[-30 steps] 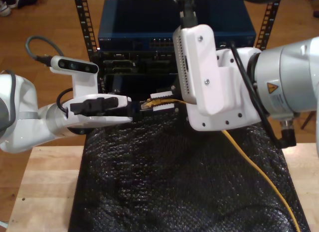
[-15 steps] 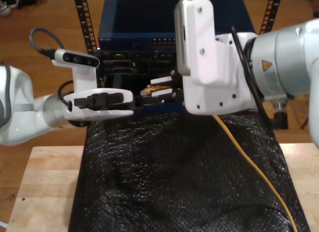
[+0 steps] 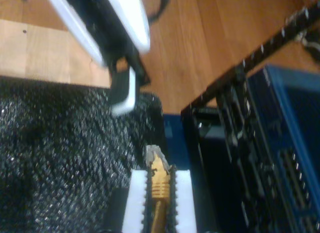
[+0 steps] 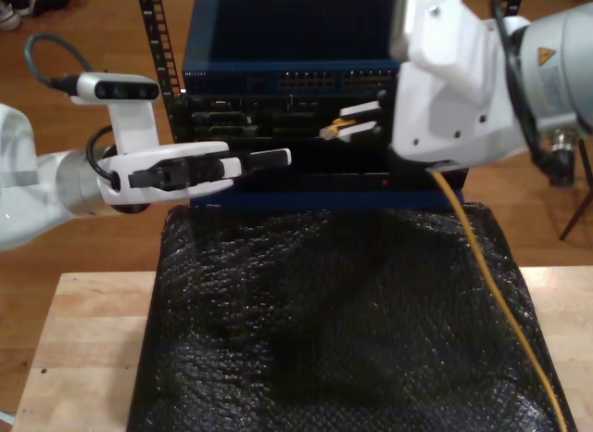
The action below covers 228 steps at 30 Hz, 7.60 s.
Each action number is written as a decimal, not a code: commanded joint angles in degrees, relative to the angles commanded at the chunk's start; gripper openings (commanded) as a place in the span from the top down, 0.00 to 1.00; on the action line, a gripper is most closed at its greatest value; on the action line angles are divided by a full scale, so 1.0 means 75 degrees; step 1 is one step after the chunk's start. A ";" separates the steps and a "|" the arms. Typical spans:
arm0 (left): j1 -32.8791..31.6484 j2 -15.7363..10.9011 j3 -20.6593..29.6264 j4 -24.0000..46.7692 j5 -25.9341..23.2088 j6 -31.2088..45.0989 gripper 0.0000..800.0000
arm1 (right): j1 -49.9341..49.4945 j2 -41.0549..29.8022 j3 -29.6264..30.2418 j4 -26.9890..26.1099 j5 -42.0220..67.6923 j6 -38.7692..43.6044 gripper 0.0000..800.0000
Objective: Grab the cable and plug it in
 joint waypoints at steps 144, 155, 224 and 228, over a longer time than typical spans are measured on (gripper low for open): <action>0.8862 -0.4302 0.6259 1.1159 -0.8697 1.1909 0.00 | -0.1875 0.1430 0.0270 -0.0692 0.2227 0.0399 1.00; 0.8862 -0.4302 0.6259 1.1159 -0.8697 1.1909 0.00 | -0.0926 0.1829 0.0973 -0.1664 -0.0715 0.0012 1.00; 0.8862 -0.4302 0.6259 1.1159 -0.8697 1.1909 0.00 | 0.0211 0.3364 0.2168 -0.4185 -0.9096 -0.0129 1.00; 0.8862 -0.4302 0.6259 1.1159 -0.8697 1.1909 0.00 | 0.0211 0.3434 0.2180 -0.4267 -0.9166 -0.0211 1.00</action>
